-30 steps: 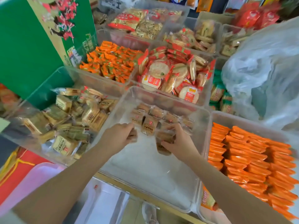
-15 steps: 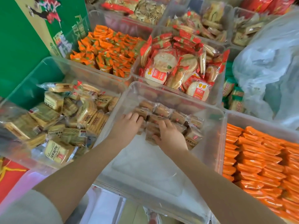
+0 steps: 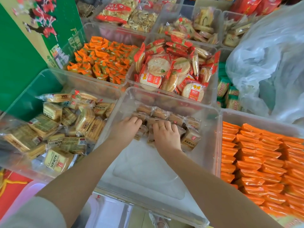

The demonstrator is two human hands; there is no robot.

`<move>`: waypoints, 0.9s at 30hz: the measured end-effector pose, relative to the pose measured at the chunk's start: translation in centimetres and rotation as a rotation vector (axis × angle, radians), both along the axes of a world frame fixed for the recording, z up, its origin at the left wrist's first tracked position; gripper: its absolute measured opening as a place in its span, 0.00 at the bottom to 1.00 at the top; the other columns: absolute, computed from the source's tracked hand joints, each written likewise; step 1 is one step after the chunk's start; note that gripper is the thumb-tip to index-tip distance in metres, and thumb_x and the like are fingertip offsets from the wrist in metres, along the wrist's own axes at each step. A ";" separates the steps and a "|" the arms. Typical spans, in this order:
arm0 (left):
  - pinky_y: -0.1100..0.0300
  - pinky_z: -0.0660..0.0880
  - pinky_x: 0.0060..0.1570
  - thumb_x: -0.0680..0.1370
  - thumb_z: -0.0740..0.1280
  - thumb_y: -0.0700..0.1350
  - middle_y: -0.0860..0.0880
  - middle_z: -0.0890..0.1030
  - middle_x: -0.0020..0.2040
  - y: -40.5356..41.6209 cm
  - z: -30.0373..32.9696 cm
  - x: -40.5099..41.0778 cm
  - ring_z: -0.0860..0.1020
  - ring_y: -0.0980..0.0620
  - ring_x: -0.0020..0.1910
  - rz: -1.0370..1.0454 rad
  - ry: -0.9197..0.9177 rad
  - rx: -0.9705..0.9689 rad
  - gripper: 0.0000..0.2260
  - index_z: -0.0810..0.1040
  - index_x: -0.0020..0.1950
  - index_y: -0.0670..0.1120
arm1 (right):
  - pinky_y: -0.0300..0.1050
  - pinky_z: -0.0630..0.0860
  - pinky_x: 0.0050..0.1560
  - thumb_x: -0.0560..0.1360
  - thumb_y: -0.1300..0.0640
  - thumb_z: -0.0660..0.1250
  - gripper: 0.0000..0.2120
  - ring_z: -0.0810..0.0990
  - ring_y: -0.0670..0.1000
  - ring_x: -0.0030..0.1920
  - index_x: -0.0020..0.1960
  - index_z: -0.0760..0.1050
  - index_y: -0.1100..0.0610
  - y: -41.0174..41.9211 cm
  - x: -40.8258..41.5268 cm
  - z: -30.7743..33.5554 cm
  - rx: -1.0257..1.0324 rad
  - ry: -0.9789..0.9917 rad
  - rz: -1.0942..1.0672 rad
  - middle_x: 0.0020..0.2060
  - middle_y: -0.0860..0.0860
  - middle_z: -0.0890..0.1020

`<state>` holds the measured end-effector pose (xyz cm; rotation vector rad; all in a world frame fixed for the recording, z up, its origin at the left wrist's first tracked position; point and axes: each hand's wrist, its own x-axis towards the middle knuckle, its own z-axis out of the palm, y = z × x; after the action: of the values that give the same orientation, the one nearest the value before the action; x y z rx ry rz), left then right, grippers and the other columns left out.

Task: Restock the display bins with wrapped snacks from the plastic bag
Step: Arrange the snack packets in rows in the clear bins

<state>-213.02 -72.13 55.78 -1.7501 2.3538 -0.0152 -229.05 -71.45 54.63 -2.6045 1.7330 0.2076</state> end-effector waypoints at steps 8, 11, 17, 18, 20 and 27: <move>0.57 0.73 0.34 0.59 0.75 0.35 0.46 0.78 0.39 0.8 -0.7 -0.1 0.78 0.46 0.40 -0.089 -0.048 -0.259 0.15 0.79 0.43 0.43 | 0.48 0.64 0.61 0.72 0.56 0.69 0.26 0.66 0.57 0.63 0.65 0.62 0.57 -0.9 -0.7 0.6 0.016 -0.024 0.037 0.64 0.56 0.69; 0.56 0.74 0.33 0.58 0.75 0.34 0.45 0.79 0.41 2.1 0.2 -0.7 0.79 0.44 0.40 -0.038 0.057 -0.230 0.18 0.79 0.47 0.42 | 0.50 0.63 0.64 0.74 0.47 0.66 0.25 0.66 0.57 0.64 0.66 0.66 0.56 0.1 -3.4 2.7 0.027 -0.186 -0.014 0.64 0.54 0.69; 0.55 0.76 0.31 0.67 0.73 0.37 0.42 0.79 0.53 4.3 5.1 -8.5 0.80 0.42 0.43 -0.219 0.449 -0.102 0.19 0.77 0.57 0.40 | 0.50 0.72 0.42 0.72 0.50 0.59 0.15 0.76 0.61 0.43 0.48 0.78 0.59 3.4 -14.1 7.1 -0.311 -0.487 -0.094 0.45 0.56 0.79; 0.56 0.76 0.30 0.69 0.71 0.38 0.43 0.78 0.54 4.5 5.9 -10.5 0.79 0.42 0.42 -0.254 0.486 -0.074 0.17 0.77 0.58 0.40 | 0.50 0.71 0.42 0.72 0.51 0.59 0.14 0.76 0.61 0.43 0.48 0.78 0.59 3.9 -16.2 7.6 -0.334 -0.504 -0.133 0.45 0.56 0.79; 0.60 0.70 0.30 0.73 0.69 0.41 0.45 0.78 0.57 4.8 7.0 -14.4 0.79 0.44 0.42 -0.339 0.521 -0.076 0.16 0.76 0.60 0.42 | 0.52 0.72 0.44 0.73 0.52 0.58 0.14 0.75 0.62 0.44 0.49 0.78 0.60 4.9 -20.5 8.5 -0.391 -0.532 -0.237 0.45 0.57 0.79; 0.56 0.74 0.31 0.75 0.60 0.49 0.46 0.80 0.44 4.8 9.2 -27.4 0.80 0.42 0.39 -0.529 0.492 -0.033 0.14 0.78 0.55 0.45 | 0.57 0.74 0.45 0.73 0.55 0.59 0.14 0.75 0.66 0.46 0.49 0.78 0.63 6.7 -36.0 7.9 -0.413 -0.515 -0.619 0.46 0.62 0.77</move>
<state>-240.42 -67.34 64.94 -1.1851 3.1193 0.3308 -265.08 -64.70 62.53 -1.8883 2.3898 -0.8152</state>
